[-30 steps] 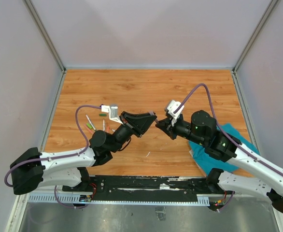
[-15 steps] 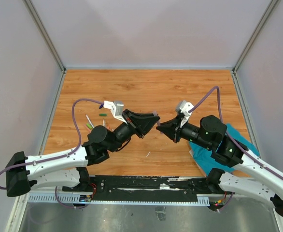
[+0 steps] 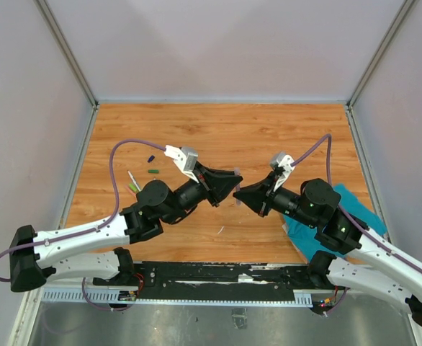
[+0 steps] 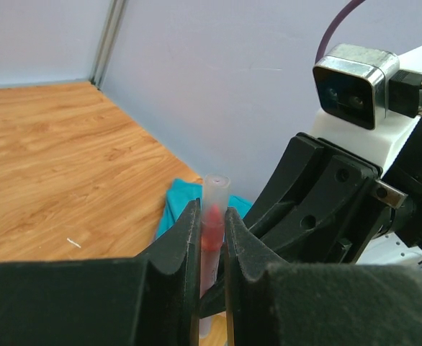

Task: Insert the pens into the pen caps
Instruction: Press the pen cap onto the pen, then adjust the pen.

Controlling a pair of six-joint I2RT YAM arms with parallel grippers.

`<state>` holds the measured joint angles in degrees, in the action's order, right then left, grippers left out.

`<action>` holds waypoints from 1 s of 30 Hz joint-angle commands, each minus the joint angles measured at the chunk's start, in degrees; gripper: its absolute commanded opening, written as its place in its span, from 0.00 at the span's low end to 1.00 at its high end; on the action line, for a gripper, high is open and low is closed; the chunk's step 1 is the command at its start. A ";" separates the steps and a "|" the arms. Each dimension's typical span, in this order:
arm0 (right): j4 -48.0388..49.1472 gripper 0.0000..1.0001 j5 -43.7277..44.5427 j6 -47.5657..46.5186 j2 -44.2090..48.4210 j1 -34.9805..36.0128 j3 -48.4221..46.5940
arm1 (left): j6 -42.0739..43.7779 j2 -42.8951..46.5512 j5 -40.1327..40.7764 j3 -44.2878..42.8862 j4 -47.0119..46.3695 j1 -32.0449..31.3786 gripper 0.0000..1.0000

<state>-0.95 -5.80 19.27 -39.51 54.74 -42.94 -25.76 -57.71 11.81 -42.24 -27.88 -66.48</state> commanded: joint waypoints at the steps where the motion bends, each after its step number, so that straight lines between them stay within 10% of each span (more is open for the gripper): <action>1: 15.60 0.01 4.52 3.71 0.74 -2.18 -1.72 | 0.94 -2.19 -8.75 -1.32 12.59 -3.44 0.10; 12: 13.51 0.01 2.42 5.88 0.57 -2.18 -0.71 | 2.61 -1.32 -6.04 -3.80 14.32 -3.40 0.42; 30: 10.44 0.01 8.55 7.22 10.65 -2.18 7.23 | 4.48 8.93 -6.08 2.30 10.34 -3.40 0.55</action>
<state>5.17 0.62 25.56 -30.20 53.21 -36.36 -23.11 -51.13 7.20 -41.95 -15.09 -69.47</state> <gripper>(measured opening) 0.070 0.547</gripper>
